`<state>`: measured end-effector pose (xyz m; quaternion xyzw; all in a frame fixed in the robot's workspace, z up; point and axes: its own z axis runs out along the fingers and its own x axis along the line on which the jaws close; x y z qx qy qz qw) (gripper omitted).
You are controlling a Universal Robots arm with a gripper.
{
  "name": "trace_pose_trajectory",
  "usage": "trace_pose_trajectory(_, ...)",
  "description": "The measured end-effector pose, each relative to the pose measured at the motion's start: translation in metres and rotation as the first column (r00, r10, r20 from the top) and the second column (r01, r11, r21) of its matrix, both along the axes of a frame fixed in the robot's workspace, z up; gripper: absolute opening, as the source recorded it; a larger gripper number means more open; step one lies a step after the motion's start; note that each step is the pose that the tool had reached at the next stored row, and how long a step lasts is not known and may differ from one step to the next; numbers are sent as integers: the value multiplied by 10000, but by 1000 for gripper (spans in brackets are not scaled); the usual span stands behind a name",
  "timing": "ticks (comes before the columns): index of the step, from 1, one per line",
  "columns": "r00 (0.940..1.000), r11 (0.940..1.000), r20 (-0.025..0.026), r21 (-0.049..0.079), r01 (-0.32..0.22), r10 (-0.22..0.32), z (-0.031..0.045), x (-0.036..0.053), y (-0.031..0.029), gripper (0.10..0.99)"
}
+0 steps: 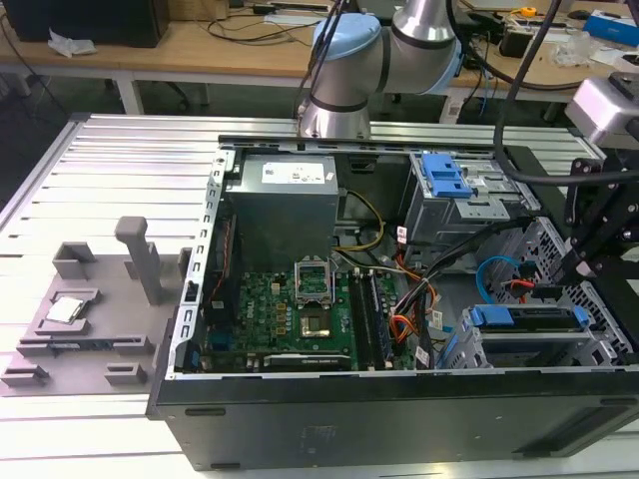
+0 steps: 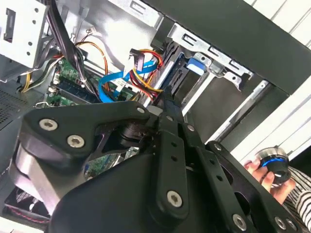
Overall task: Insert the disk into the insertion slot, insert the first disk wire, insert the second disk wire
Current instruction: 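Insert the first disk wire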
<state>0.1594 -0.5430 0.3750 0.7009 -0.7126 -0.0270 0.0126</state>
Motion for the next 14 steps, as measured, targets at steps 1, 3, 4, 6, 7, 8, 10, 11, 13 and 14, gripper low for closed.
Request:
trace_pose_trajectory(1,10000,10000,0,2,0,0,-3,0,0,106)
trace_pose_trajectory(3,10000,10000,0,3,0,0,-5,0,0,169)
trace_pose_trajectory(4,10000,10000,0,2,0,0,-5,0,0,235)
trace_pose_trajectory(6,10000,10000,0,2,0,0,-6,0,0,302)
trace_pose_trajectory(7,10000,10000,-1,2,0,0,-7,0,0,302)
trace_pose_trajectory(8,10000,10000,0,5,0,0,-24,-21,1,302)
trace_pose_trajectory(10,10000,10000,0,2,-2,2,-101,-48,12,302)
trace_pose_trajectory(11,10000,10000,0,2,-1,1,-140,-50,14,302)
trace_pose_trajectory(13,10000,10000,0,-5,1,-1,-167,-54,14,302)
trace_pose_trajectory(14,10000,10000,0,-18,-1,1,-205,-55,14,302)
